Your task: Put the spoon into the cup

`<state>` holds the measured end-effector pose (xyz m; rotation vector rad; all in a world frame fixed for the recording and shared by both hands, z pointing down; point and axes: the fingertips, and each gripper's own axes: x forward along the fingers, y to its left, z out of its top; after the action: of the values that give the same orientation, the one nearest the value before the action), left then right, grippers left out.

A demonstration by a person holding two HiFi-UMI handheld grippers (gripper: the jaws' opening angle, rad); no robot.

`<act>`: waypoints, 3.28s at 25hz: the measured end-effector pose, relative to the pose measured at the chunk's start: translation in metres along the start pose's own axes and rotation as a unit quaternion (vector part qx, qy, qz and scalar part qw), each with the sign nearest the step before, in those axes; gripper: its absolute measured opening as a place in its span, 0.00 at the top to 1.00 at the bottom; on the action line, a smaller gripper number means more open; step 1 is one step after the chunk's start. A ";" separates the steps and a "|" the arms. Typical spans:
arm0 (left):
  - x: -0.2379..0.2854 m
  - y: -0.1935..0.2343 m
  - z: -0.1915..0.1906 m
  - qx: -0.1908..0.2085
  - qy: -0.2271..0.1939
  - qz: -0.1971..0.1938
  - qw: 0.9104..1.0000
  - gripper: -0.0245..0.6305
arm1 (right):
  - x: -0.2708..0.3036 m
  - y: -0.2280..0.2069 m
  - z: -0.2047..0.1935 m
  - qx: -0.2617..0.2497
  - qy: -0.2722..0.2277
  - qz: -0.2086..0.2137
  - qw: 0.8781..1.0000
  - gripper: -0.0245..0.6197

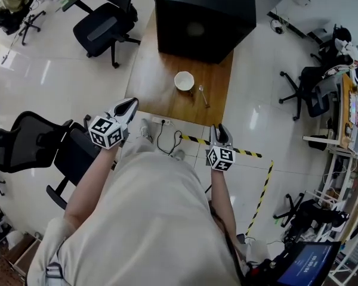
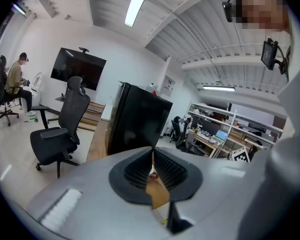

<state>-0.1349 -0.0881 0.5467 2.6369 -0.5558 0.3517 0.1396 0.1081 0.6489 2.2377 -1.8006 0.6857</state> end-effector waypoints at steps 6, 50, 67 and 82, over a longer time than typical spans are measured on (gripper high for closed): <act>0.015 0.044 0.001 0.003 0.020 -0.034 0.999 0.96 | 0.044 0.007 -0.012 0.005 0.031 -0.038 0.999 0.77; 0.096 0.044 0.018 -0.028 0.065 -0.040 0.997 0.96 | 0.171 -0.035 -0.117 -0.171 0.286 0.065 0.941 0.74; 0.111 0.014 0.014 -0.022 0.095 -0.002 0.995 0.96 | 0.198 -0.051 -0.167 -0.176 0.336 0.097 0.920 0.71; 0.112 0.011 0.009 -0.026 0.099 0.016 0.995 0.96 | 0.206 -0.053 -0.164 -0.149 0.326 0.093 0.929 0.73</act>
<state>-0.0384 -0.1380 0.5792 2.5082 -0.5358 0.5915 0.1845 0.0110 0.8957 1.4202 -1.6318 0.9693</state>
